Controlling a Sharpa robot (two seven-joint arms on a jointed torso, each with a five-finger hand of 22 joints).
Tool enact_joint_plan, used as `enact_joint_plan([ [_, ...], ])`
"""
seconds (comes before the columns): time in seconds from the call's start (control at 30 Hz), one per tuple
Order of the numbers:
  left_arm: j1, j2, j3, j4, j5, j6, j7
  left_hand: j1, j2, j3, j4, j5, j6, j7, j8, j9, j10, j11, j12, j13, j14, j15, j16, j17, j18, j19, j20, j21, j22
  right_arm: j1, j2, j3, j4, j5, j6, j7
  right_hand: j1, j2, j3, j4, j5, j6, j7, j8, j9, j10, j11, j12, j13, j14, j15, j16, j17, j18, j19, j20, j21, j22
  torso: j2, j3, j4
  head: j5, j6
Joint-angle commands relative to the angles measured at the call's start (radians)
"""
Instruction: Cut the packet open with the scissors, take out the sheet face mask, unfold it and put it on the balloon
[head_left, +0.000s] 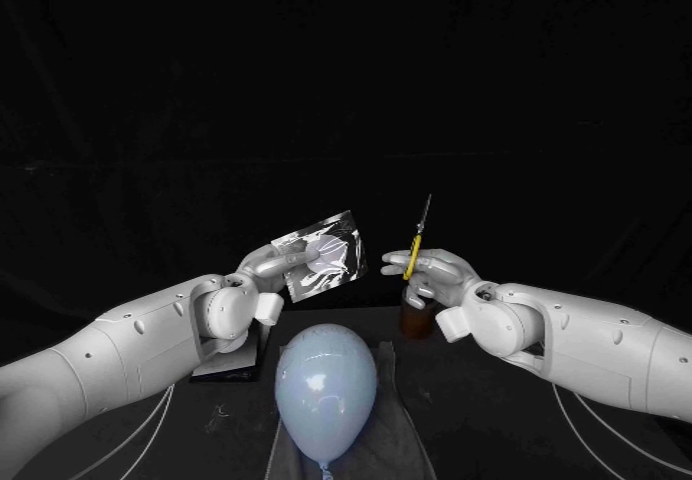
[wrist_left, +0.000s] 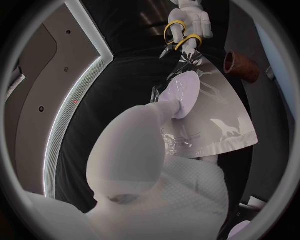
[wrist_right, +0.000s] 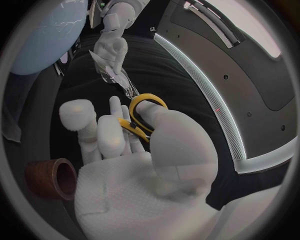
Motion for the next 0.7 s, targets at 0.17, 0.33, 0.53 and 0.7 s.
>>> enact_joint_plan([
  [0.17, 0.017, -0.017, 0.001, -0.001, -0.026, 0.009, -0.004, -0.021, 0.0, 0.01, -0.018, 0.007, -0.002, 0.0, 0.005, 0.104, 0.01, -0.001, -0.001, 0.001, 0.01, -0.001, -0.001, 0.005, 0.014, 0.009, -0.001, 0.004, 0.0, 0.01, -0.077, -0.018, 0.088, -0.061, -0.03, -0.011, 0.033, 0.015, -0.003, -0.001, 0.0, 0.057, -0.024, 0.027, 0.009, 0.074, -0.024, 0.029, 0.008, 0.015, -0.024, 0.014, 0.017, 0.009, 0.025, -0.014, 0.03, 0.021, 0.0, -0.0006, 0.0003, -0.004, 0.001],
  [0.33, 0.028, -0.026, 0.0, 0.02, -0.039, -0.001, -0.013, -0.037, -0.001, 0.021, -0.03, 0.008, -0.002, 0.0, 0.007, 0.115, 0.013, -0.002, -0.001, 0.001, 0.014, -0.002, -0.002, 0.01, 0.014, 0.012, -0.003, 0.006, 0.0, 0.01, -0.141, -0.041, 0.172, -0.106, -0.025, -0.026, 0.05, 0.025, 0.003, -0.007, 0.005, 0.089, -0.041, 0.043, 0.016, 0.112, -0.041, 0.041, 0.015, 0.019, -0.038, 0.01, 0.011, 0.008, 0.032, -0.026, 0.036, 0.025, -0.001, 0.0004, -0.0002, -0.006, 0.001],
  [0.53, 0.033, -0.029, -0.001, 0.069, -0.045, -0.036, -0.023, -0.052, -0.001, 0.033, -0.039, 0.008, -0.002, -0.001, 0.008, 0.125, 0.016, -0.003, -0.001, 0.002, 0.016, -0.003, -0.002, 0.014, 0.014, 0.015, -0.004, 0.008, 0.001, -0.03, -0.22, -0.062, 0.279, -0.171, -0.024, -0.03, 0.055, 0.028, 0.006, -0.01, 0.006, 0.107, -0.051, 0.051, 0.02, 0.135, -0.05, 0.042, 0.019, 0.02, -0.045, 0.006, 0.008, 0.007, 0.034, -0.034, 0.036, 0.025, -0.001, 0.0018, -0.0029, -0.02, -0.007],
  [0.7, 0.034, -0.028, -0.001, 0.12, -0.054, -0.077, -0.037, -0.063, -0.002, 0.042, -0.047, 0.008, -0.002, -0.001, 0.009, 0.133, 0.019, -0.003, -0.001, 0.002, 0.019, -0.004, -0.003, 0.017, 0.014, 0.016, -0.004, 0.009, 0.001, -0.078, -0.277, -0.073, 0.341, -0.222, -0.029, -0.018, 0.057, 0.028, 0.007, -0.012, 0.006, 0.113, -0.054, 0.054, 0.022, 0.142, -0.053, 0.041, 0.02, 0.021, -0.047, 0.005, 0.008, 0.007, 0.035, -0.036, 0.038, 0.027, -0.001, 0.0039, -0.005, -0.034, -0.021],
])
